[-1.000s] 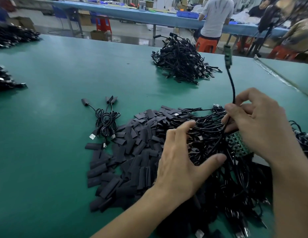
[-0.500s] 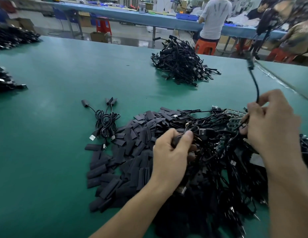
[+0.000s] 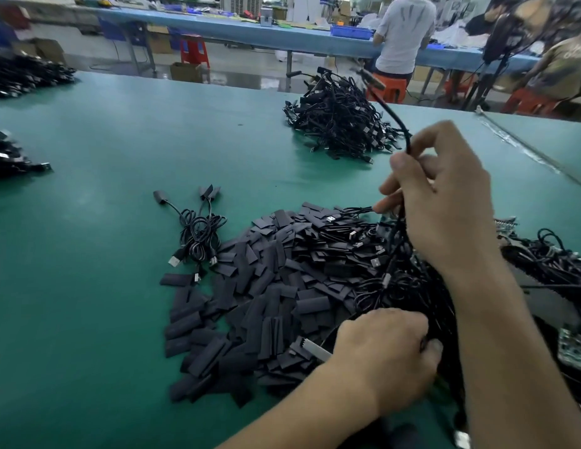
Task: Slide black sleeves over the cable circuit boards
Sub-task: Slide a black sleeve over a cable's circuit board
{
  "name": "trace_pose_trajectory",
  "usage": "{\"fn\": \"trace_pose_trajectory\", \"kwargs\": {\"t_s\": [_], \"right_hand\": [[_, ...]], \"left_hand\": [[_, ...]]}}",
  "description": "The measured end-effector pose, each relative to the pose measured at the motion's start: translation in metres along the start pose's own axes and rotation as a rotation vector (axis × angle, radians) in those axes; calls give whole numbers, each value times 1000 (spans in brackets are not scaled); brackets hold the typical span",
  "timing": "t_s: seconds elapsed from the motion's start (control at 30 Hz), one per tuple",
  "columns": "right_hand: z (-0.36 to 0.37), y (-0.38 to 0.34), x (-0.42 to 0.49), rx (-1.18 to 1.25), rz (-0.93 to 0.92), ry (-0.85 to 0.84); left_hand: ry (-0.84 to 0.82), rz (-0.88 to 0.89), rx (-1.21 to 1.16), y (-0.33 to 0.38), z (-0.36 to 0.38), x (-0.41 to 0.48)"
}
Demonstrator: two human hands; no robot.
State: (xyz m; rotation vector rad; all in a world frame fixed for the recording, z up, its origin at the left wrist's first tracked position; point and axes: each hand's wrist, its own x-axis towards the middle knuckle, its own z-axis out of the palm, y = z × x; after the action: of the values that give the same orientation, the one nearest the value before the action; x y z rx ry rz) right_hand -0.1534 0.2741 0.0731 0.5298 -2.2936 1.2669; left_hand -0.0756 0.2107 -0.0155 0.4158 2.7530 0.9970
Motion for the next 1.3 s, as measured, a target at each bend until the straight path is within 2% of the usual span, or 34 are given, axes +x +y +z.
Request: {"fn": "trace_pose_trajectory", "kwargs": {"t_s": [0.1,0.2,0.23,0.4,0.47,0.6,0.7,0.8,0.87,0.97,1.07,1.13,1.23,1.3], "right_hand": [[5,3,-2,-10,102,-42],[5,16,-3,-92,251,-168],[4,21,-2,-120,292,-188],[-2,41,1,-267,342,-177],[-3,44,0,-183,346,-179],[0,38,-4,33,326,-124],[1,33,-5,126,255,-36],[0,30,-4,176,189,93],[-3,28,-4,223,186,214],[-15,23,0,257,172,410],[-21,16,5,179,101,431],[-22,14,6,105,56,448],[-27,16,4,128,69,493],[-28,20,3,102,134,371]], "left_hand": [[-61,60,60,2,1,-1],[-105,-95,-143,-1,-11,-4],[-51,-130,-200,-1,-16,-4],[426,-161,-319,-13,-31,-1],[540,-102,-480,-26,-31,5],[653,118,-672,-45,-24,15],[702,164,-748,-53,-21,19],[715,195,-692,-59,-17,17],[656,214,-494,-62,-16,14],[493,128,-114,-65,-15,10],[448,155,-10,-63,-15,5],[494,141,-95,-61,-15,5],[617,12,-452,-61,-20,7],[662,-52,-558,-61,-25,9]]}}
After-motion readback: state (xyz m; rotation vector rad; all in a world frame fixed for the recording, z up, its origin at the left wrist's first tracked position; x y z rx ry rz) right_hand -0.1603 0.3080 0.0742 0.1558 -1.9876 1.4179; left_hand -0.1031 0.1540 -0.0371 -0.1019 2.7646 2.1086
